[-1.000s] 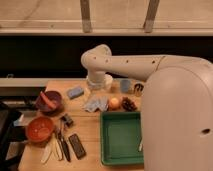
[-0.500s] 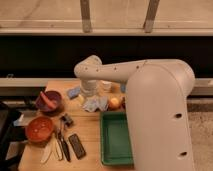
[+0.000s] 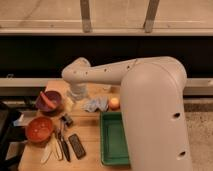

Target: Place brush in red bowl

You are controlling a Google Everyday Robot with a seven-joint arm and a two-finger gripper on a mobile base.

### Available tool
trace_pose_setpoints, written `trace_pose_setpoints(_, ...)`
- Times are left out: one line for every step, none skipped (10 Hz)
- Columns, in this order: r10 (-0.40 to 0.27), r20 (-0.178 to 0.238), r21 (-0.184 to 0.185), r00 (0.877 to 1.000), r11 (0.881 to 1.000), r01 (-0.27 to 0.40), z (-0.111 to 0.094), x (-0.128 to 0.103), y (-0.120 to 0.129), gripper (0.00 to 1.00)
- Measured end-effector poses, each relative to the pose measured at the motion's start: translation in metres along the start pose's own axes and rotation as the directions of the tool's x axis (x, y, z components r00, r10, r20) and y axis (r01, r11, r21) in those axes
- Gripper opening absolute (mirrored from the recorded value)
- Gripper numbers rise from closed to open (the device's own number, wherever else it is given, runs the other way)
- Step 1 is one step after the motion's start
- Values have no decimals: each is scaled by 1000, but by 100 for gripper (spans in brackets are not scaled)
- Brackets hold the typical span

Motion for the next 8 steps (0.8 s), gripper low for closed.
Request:
trace_pose_setpoints(1, 0, 2, 1000, 1000, -1, 0, 0, -1, 80)
trace_pose_setpoints(4, 0, 3, 1000, 1000, -4, 0, 1, -3, 80)
trace_pose_setpoints(5, 0, 3, 1000, 1000, -5, 0, 1, -3, 80)
trace_pose_setpoints(3, -1, 2, 1000, 1000, -3, 0, 1, -2, 80)
trace_pose_setpoints(6, -3, -6, 1000, 1000, -6, 1, -1, 0, 80)
trace_pose_setpoints(11, -20, -23, 1000, 1000, -11, 9, 3, 4, 80)
trace_pose_setpoints(23, -38, -46, 999, 999, -24, 23, 10, 13, 80)
trace_pose_setpoints(32, -52, -65, 998, 997, -35, 37, 17, 25, 80)
